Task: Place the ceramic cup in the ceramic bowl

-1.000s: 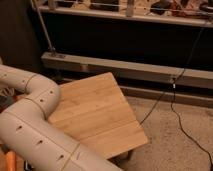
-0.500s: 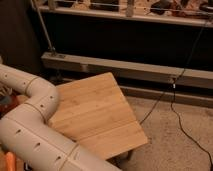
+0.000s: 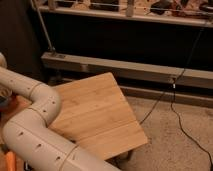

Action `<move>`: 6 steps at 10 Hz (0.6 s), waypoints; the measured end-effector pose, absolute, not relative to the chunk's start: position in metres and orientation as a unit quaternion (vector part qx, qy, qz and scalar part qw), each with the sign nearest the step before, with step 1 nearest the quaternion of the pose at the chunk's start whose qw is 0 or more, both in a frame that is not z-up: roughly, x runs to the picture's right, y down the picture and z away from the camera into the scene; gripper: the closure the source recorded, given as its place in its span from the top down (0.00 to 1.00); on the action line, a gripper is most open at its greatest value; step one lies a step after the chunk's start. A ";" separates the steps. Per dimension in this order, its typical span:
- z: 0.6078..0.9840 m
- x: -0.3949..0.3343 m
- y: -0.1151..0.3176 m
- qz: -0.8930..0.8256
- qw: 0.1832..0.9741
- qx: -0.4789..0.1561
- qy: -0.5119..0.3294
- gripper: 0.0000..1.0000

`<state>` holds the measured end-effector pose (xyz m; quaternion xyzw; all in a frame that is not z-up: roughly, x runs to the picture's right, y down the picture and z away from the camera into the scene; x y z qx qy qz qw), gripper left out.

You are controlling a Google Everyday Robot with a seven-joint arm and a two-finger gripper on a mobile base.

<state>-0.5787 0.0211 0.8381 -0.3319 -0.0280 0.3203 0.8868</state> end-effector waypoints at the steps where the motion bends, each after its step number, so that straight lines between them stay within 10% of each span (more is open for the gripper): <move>1: 0.840 -0.580 0.020 0.319 0.888 -0.329 -0.033 0.02; 6: 0.850 -0.586 0.026 0.311 0.895 -0.319 -0.038 0.49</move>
